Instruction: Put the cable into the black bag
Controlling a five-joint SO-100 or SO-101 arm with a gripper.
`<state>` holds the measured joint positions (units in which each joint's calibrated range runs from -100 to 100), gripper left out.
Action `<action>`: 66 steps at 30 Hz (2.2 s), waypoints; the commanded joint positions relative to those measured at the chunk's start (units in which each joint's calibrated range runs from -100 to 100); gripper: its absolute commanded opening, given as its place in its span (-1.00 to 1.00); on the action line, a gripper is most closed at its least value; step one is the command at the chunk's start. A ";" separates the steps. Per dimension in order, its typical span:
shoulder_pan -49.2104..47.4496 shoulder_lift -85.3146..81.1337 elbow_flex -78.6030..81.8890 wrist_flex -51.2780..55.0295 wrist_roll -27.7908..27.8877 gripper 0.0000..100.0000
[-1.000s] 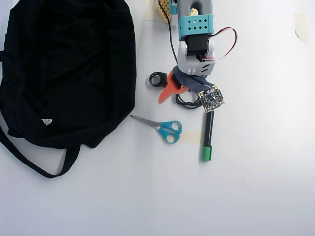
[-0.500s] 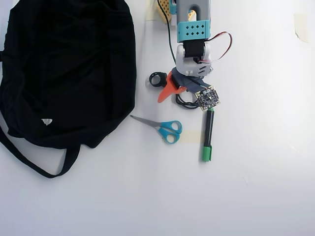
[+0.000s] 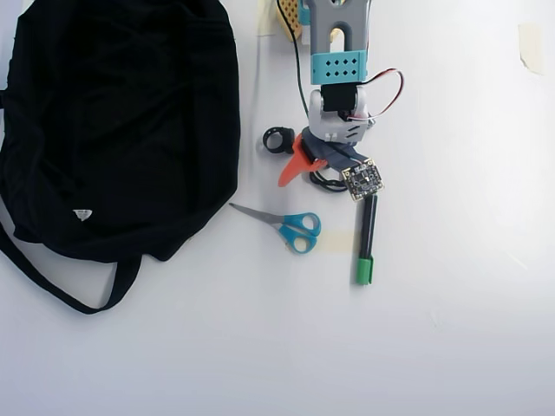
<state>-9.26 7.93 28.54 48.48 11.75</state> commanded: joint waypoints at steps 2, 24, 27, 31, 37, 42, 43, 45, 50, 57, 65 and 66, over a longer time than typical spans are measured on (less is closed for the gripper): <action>-0.39 0.37 -0.51 -2.39 0.26 -0.15; -0.32 -0.04 -0.42 -1.71 -0.05 -0.76; -0.32 -0.21 -0.42 -1.71 -0.05 -0.87; -0.32 -0.21 -0.42 -1.71 0.00 -0.95; -0.32 -0.54 -0.42 -1.71 0.11 -0.95; -0.69 -0.96 -1.13 -1.53 -0.26 -0.95; -1.06 -1.04 -1.31 -1.53 -0.26 -0.95; -1.66 -1.46 -2.30 -1.28 -0.26 -0.95; -2.86 -2.70 -5.27 3.12 -0.26 -0.95; -3.61 -4.86 -9.40 9.84 -0.26 -0.95; -3.76 -11.50 -9.67 11.64 -0.16 -0.95; -3.68 -12.66 -9.31 11.64 -0.10 -0.95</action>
<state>-12.49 1.37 21.31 59.73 11.60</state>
